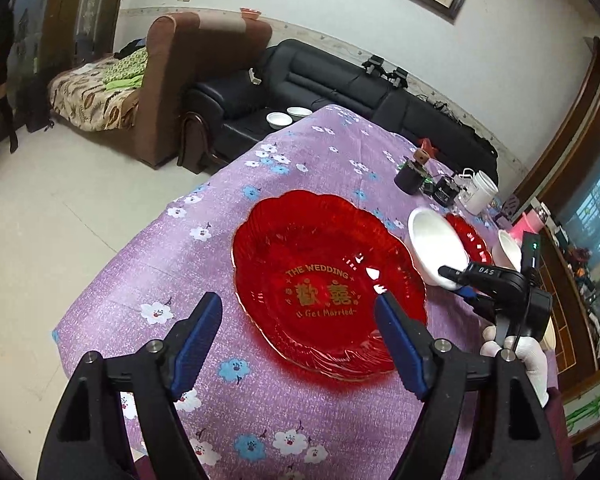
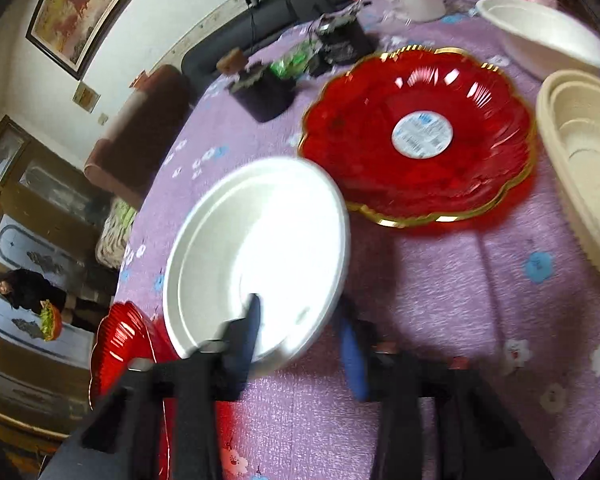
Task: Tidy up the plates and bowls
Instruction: 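Grasp the rim of the white paper bowl with the left tool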
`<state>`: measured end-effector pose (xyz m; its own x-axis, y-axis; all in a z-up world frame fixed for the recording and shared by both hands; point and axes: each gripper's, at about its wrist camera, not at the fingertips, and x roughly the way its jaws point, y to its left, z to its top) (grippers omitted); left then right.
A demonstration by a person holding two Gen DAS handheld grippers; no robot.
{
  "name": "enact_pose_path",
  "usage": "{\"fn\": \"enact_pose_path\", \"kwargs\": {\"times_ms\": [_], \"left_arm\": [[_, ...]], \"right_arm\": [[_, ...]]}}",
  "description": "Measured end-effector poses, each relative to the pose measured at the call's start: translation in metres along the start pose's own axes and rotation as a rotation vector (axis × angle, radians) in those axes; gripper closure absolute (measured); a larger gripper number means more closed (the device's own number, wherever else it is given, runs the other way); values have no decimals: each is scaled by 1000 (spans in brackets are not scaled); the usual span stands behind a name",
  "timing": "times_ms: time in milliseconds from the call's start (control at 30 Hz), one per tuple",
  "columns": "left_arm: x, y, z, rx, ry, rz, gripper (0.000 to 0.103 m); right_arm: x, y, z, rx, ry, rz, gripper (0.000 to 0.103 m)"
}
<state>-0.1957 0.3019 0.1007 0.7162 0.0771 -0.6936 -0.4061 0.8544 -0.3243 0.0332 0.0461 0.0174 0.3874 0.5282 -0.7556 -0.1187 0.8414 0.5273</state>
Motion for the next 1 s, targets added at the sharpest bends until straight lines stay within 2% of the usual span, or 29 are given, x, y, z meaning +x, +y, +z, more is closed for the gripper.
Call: {"fn": "enact_pose_path", "kwargs": {"times_ms": [33,167,400,500,600,733,800,867,1000], "left_arm": [[0,-4,-1,12,1,1,25],[3,-16,-1,50,11,-13,25],[15,-54,-12,150,59,-84,25],[19,-72,-18,196,71,-108,25],[24,-94,-26,237,86,-132,25],[36,-124,-39,280,134,-158,25],[39,-131,-43,288,152,-150,25],[41,-135,-45,286,167,-138,25],[43,-143,-51,320,179,-119,25]], "right_arm": [[0,-2,-2,-2,20,13,89],[-20,-8,-18,-62,23,13,92],[-80,-45,-54,-144,134,22,94],[-102,-64,-63,-162,163,0,94],[-118,-83,-68,-166,156,-38,93],[-118,-88,-72,-174,116,-59,90],[-113,-86,-75,-181,101,-47,87],[-110,-83,-78,-183,86,-33,77],[-115,-83,-80,-187,50,-26,77]]}}
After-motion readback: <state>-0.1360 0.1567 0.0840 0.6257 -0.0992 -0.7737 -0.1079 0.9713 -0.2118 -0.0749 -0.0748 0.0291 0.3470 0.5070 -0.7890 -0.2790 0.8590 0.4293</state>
